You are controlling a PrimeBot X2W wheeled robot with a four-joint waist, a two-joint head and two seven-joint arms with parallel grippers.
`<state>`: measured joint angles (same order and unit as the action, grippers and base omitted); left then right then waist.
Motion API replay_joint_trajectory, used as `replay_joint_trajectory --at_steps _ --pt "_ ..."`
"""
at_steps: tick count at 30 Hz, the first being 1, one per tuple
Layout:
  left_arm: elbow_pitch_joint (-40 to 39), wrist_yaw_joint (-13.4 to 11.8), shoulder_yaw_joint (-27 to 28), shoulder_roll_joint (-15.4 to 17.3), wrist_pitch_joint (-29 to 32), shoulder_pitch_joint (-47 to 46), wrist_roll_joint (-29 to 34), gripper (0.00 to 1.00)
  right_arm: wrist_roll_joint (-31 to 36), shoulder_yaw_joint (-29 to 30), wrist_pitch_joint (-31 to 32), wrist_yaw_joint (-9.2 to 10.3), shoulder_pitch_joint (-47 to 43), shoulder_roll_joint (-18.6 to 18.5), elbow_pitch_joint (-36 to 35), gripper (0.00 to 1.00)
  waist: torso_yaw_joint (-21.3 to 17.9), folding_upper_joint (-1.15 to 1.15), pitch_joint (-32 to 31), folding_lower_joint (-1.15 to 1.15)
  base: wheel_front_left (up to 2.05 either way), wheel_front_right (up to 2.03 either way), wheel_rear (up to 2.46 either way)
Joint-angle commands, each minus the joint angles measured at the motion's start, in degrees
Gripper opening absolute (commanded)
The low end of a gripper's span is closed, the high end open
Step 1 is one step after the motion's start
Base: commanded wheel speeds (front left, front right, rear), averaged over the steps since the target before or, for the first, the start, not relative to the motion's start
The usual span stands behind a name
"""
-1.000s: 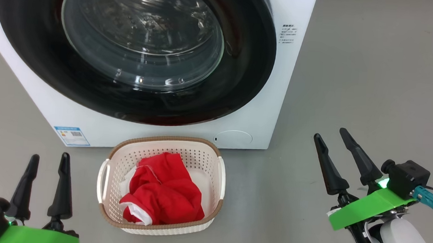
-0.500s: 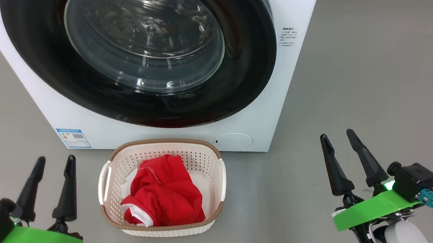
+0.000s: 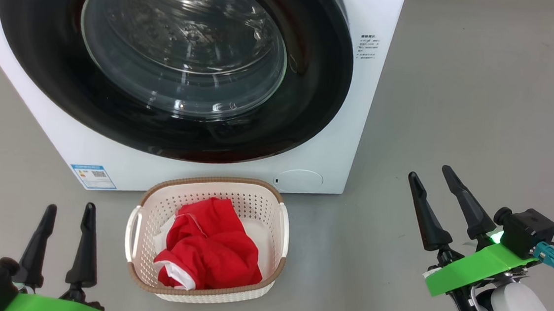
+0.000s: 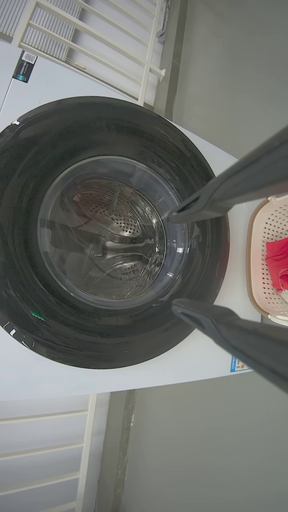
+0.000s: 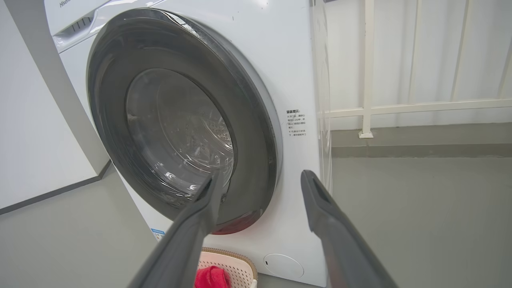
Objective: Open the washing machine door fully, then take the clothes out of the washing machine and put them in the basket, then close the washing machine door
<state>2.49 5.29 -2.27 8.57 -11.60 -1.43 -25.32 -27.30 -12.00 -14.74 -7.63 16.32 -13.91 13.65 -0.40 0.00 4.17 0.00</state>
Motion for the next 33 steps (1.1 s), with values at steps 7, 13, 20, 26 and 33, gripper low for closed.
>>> replay_joint_trajectory --at_steps 7,13,20,26,33 --pt "-1.71 -0.49 1.45 1.60 -0.38 -1.03 -0.50 1.00 0.58 -0.87 -0.26 0.14 -0.73 0.05 -1.28 1.00 -0.03 0.00 -0.23 0.00 0.00 0.00 0.00" --pt "-1.78 -0.57 1.20 1.67 -0.26 -1.02 -0.83 1.00 0.52 -1.00 -0.26 0.14 -0.84 -0.02 -1.36 1.00 0.09 0.00 -0.12 0.00 0.00 0.00 0.00" --pt "-1.80 -0.76 1.06 1.79 -0.39 -1.11 -1.04 1.00 0.65 -0.77 -0.26 0.14 -0.90 -0.03 -1.48 1.00 0.22 0.00 0.02 0.00 0.00 0.00 0.00" --pt "-0.09 -0.48 -0.99 0.33 -0.07 0.02 -1.33 0.00 0.07 -0.04 0.00 -0.01 -0.18 0.09 0.24 0.00 0.29 0.00 0.02 0.00 0.00 0.00 0.00" --pt "2.42 -0.41 -1.27 -1.15 0.52 0.50 -3.28 0.00 -1.98 0.04 0.56 -0.01 -1.87 1.18 2.26 0.00 0.30 0.00 -0.10 0.03 0.00 0.00 0.00"
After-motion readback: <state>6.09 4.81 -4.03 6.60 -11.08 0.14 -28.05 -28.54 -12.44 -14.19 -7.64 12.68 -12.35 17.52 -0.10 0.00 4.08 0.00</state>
